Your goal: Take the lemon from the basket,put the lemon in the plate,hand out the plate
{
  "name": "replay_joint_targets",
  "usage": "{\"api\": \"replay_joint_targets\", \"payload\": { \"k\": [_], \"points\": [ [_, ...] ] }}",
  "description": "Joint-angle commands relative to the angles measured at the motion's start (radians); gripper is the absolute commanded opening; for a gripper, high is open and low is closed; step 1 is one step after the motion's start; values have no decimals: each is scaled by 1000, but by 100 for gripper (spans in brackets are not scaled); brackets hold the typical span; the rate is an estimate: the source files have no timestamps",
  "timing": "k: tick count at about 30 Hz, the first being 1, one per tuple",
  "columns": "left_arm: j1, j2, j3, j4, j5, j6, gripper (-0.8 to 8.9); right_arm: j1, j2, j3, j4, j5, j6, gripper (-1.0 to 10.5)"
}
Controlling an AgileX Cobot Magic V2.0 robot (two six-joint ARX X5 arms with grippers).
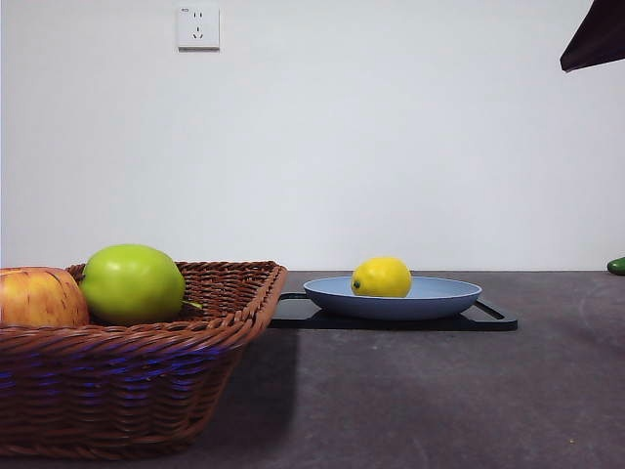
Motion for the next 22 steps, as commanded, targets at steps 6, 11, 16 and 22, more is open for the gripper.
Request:
{"api": "replay_joint_targets", "payload": {
  "k": [6,11,16,22],
  "points": [
    [3,-3,-12,5,-3,-6,8,-137,-246,-67,-82,-108,-187,3],
    [3,-3,-12,5,-3,-6,8,-283,-407,-206,-43,-137,-187,3],
    [3,-3,-12,5,-3,-6,8,-361,-507,-355,50,-137,-187,3],
    [3,-3,-12,5,-2,-6,8,-387,-562,-469,79,-137,-183,3]
  ]
}}
